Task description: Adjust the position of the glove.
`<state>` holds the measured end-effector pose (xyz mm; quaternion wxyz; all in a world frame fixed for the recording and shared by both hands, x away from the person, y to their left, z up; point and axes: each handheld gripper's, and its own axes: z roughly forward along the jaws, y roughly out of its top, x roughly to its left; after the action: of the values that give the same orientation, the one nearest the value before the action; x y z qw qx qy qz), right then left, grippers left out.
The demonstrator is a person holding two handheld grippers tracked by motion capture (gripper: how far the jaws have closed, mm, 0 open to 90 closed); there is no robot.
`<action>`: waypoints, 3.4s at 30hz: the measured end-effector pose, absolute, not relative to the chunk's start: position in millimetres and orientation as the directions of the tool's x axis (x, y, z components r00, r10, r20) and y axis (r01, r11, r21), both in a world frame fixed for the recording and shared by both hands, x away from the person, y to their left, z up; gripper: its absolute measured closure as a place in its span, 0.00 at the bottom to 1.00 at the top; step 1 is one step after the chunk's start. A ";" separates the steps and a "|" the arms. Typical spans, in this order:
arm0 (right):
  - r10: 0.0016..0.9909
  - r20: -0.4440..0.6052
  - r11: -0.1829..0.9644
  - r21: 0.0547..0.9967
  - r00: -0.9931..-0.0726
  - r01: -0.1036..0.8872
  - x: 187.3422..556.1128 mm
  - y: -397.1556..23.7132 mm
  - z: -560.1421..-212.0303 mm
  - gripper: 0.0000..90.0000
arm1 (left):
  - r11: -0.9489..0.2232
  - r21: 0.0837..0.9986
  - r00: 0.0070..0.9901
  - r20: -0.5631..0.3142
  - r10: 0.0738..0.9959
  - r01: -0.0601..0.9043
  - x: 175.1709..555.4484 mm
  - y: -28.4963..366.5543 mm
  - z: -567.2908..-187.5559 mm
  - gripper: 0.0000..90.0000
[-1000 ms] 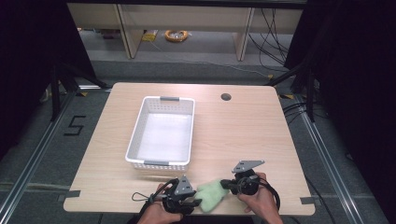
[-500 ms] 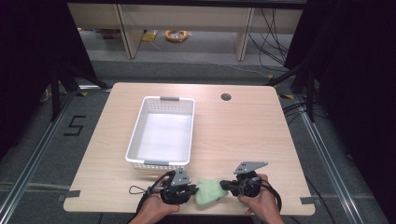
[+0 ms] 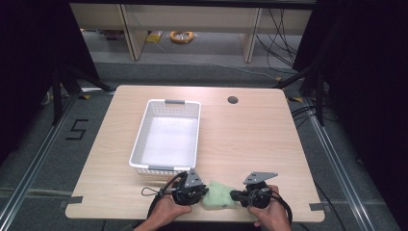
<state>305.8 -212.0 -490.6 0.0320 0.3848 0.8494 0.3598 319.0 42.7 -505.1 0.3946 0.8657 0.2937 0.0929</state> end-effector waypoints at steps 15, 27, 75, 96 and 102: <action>0.696 0.036 0.500 0.693 -0.717 0.520 311.8 -256.7 -454.4 0.59 | -0.456 0.752 0.788 -0.135 0.600 0.476 306.7 58.8 -490.1 0.59; 0.699 0.019 0.548 0.628 -0.715 0.552 316.7 -276.3 -461.9 0.61 | -0.447 0.748 0.785 -0.157 0.599 0.491 289.9 59.3 -488.5 0.39; 0.688 0.253 0.312 0.744 -0.681 0.591 309.9 -257.8 -448.2 0.93 | -0.421 0.766 0.790 -0.179 0.587 0.486 281.3 55.0 -487.7 0.37; 0.628 0.311 0.327 0.726 -0.713 0.605 324.6 -177.8 -461.9 0.92 | -0.473 0.788 0.831 -0.086 0.549 0.394 278.5 45.6 -486.3 0.49; 0.631 0.314 0.331 0.718 -0.709 0.613 323.8 -173.3 -467.2 0.92 | -0.453 0.791 0.815 -0.097 0.571 0.411 279.8 39.0 -491.6 0.55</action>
<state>323.8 -173.3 -467.2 0.0106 0.3813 0.8157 0.4350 279.8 39.0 -491.6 0.4356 0.8473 0.2897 0.0916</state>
